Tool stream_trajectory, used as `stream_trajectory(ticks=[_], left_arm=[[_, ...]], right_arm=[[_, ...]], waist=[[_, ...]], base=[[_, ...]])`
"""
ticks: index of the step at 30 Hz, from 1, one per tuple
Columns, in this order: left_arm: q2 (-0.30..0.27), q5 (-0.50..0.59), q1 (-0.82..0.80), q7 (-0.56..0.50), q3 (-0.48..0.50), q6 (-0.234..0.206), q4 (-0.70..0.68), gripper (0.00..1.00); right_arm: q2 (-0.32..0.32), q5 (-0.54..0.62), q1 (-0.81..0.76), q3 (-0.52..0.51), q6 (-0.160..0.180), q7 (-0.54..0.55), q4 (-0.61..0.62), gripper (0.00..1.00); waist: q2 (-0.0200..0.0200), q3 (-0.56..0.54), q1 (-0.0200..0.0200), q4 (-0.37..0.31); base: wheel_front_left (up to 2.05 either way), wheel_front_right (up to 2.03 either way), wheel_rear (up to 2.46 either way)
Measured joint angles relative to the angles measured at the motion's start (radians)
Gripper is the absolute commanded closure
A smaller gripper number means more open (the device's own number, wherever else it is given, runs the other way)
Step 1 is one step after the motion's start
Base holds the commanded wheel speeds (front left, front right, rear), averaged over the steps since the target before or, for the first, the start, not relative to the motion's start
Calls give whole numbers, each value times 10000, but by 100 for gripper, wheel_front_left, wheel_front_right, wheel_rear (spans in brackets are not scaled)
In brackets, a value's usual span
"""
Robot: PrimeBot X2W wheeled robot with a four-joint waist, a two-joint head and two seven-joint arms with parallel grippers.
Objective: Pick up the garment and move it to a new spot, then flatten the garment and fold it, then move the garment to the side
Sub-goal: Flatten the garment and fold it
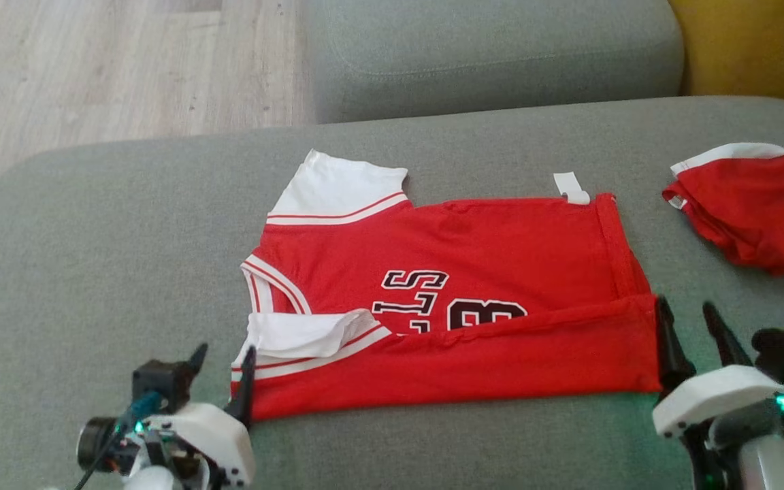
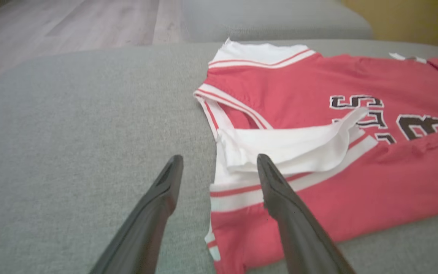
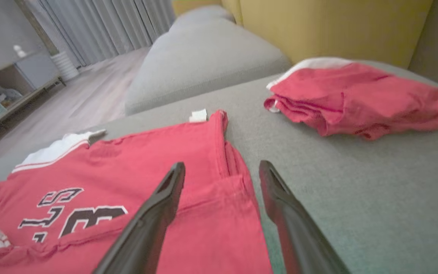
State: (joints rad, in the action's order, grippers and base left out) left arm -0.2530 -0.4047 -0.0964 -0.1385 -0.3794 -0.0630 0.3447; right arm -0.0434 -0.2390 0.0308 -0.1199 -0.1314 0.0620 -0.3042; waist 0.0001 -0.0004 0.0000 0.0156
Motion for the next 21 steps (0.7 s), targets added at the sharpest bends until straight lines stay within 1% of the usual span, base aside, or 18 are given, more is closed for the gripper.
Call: stream_trajectory(ticks=[5, 8, 11, 14, 17, 21], left_arm=[[236, 25, -262, 1728, 374, -119, -169, 0], [456, 25, -670, 2922, 537, 29, -320, 0], [548, 65, -1195, 3547, 571, 207, -385, 0], [529, 270, -1866, 3701, 608, 366, -387, 0], [378, 487, -2950, 3595, 533, 665, -100, 0], [-113, 631, -5041, 2382, 318, 1313, 794, 0]], right_arm=[[2, 184, 157, 575, 0, -1227, 485, 0], [0, 391, 337, 849, 0, -1818, 533, 0], [-4, 364, 480, 961, 0, -2203, 510, 0], [-4, 368, 740, 1131, 0, -2422, 476, 0], [-6, 345, 1220, 1243, 0, -2596, 500, 0], [-13, 176, 1830, 1448, 0, -2752, 619, 0]], waist=[[0, 284, 0, -49], [0, 516, 0, -116], [0, 789, 1, -232], [0, 1122, 1, -417], [0, 1529, 1, -662], [0, 2186, 2, -1047]], base=[[0, 0, 0], [0, 0, 0], [0, 0, 0], [0, 0, 0], [0, 0, 0], [0, 0, 0]])
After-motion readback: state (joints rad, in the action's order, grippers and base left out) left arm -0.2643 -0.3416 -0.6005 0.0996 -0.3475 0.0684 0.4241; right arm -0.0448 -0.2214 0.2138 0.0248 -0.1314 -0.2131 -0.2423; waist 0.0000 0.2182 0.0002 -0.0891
